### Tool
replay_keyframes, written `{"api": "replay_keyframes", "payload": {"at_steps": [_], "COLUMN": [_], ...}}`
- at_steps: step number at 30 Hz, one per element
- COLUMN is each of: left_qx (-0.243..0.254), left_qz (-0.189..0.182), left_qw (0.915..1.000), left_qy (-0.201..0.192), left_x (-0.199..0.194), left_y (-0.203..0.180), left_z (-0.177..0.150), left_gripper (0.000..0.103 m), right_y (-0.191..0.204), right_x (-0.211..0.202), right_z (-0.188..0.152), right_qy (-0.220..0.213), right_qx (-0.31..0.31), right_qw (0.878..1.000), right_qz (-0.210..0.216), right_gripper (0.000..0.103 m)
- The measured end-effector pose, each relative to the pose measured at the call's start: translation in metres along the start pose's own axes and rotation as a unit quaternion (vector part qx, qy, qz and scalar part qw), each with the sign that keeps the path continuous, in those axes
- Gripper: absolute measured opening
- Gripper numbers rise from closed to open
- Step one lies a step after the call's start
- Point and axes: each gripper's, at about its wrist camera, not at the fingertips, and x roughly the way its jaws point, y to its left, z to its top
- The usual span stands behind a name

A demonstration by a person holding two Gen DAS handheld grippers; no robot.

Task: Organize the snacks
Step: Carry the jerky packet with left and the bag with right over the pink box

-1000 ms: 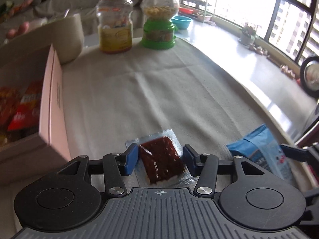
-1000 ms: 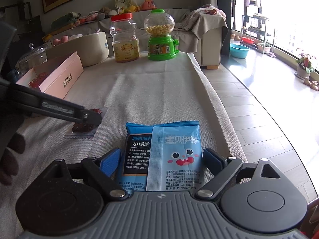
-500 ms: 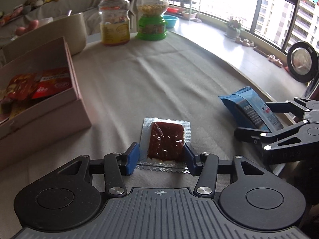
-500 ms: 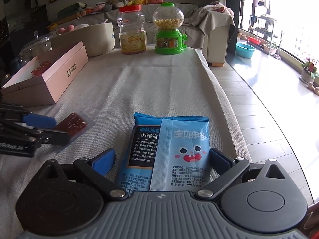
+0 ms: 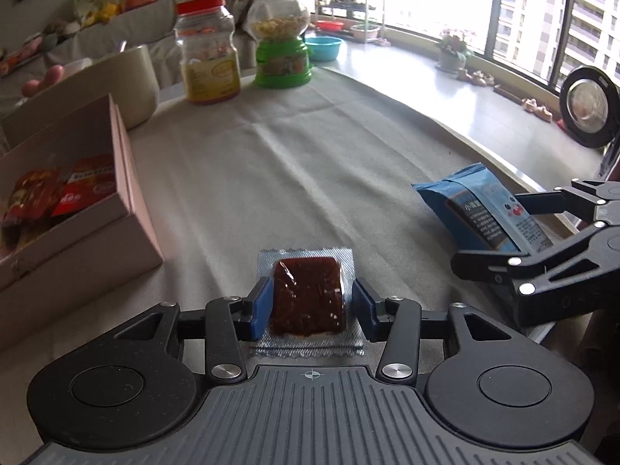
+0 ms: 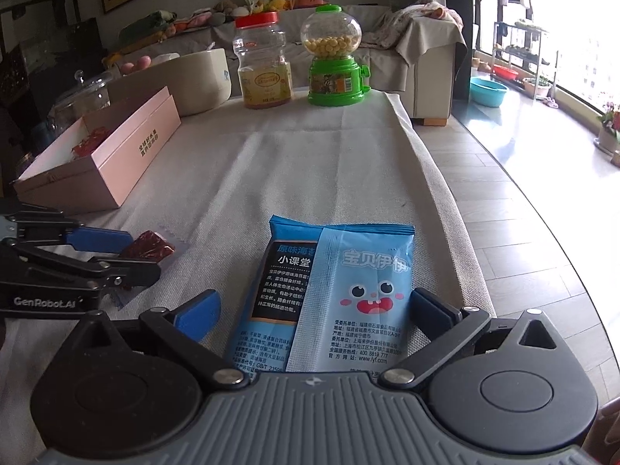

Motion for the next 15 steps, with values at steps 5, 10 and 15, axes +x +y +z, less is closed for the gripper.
{"api": "replay_keyframes", "payload": {"at_steps": [5,10,15], "left_qx": [-0.005,-0.03,-0.051], "left_qz": [-0.001,-0.012,-0.018], "left_qw": [0.9999,0.9994,0.9982], "left_qy": [-0.01,-0.01,-0.023], "left_x": [-0.017,-0.046,-0.085], "left_y": [-0.002,0.003,0.003], "left_z": [-0.017,-0.041,-0.071], "left_gripper": [0.045,0.045,0.044], "right_y": [0.013,0.028,0.05], "right_x": [-0.004,-0.029,-0.062], "right_z": [-0.003,-0.009,-0.014], "right_qy": [-0.006,-0.002,-0.003], "right_qx": [-0.035,-0.081,-0.132], "right_qw": [0.999,0.997,0.991], "right_qz": [-0.026,-0.001,0.03], "right_gripper": [0.085,0.083,0.083]}}
